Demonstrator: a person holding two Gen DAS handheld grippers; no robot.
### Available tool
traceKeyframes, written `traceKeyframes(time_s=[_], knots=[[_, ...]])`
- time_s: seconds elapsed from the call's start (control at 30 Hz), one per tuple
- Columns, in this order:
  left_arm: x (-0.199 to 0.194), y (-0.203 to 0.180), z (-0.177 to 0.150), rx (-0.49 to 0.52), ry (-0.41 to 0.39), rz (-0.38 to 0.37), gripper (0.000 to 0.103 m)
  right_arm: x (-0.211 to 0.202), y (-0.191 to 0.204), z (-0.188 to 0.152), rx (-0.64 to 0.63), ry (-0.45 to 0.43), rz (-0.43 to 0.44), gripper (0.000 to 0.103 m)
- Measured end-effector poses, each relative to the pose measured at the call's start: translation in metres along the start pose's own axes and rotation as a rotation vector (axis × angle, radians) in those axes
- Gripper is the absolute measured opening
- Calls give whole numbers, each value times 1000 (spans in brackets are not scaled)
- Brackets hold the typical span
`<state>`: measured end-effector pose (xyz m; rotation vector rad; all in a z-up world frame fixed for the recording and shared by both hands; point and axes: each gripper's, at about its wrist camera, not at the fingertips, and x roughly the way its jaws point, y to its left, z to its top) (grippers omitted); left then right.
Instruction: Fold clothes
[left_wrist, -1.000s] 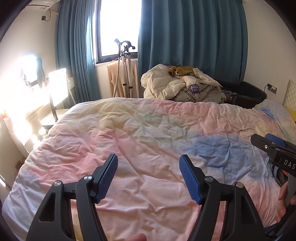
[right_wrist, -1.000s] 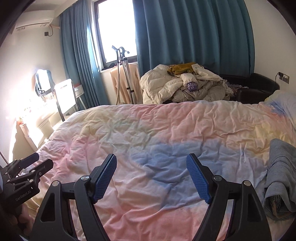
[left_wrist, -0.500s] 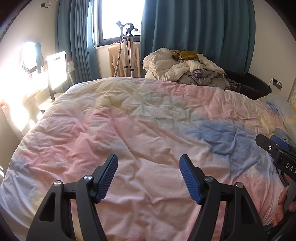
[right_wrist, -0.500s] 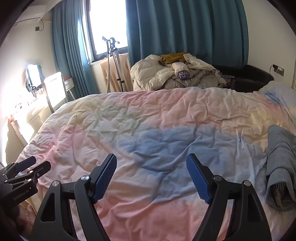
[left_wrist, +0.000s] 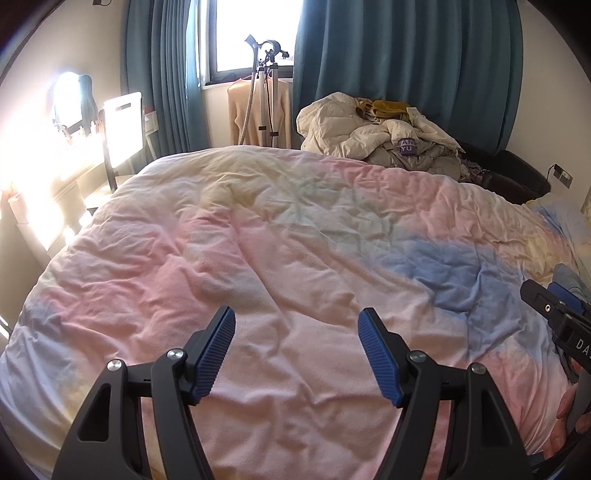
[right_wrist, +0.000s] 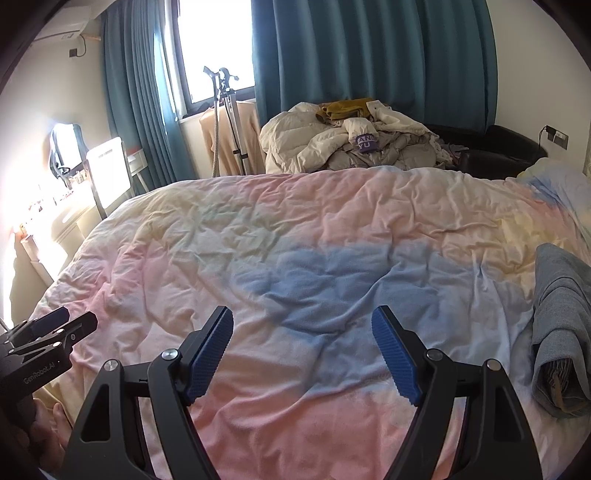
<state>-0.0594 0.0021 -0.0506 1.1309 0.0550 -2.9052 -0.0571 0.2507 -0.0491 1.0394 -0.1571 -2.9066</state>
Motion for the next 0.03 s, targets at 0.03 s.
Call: traceKeyframes(time_s=[0.03], knots=[[0,0,0,1,0,3,71,0,2,-1,2,-1,-2,79]])
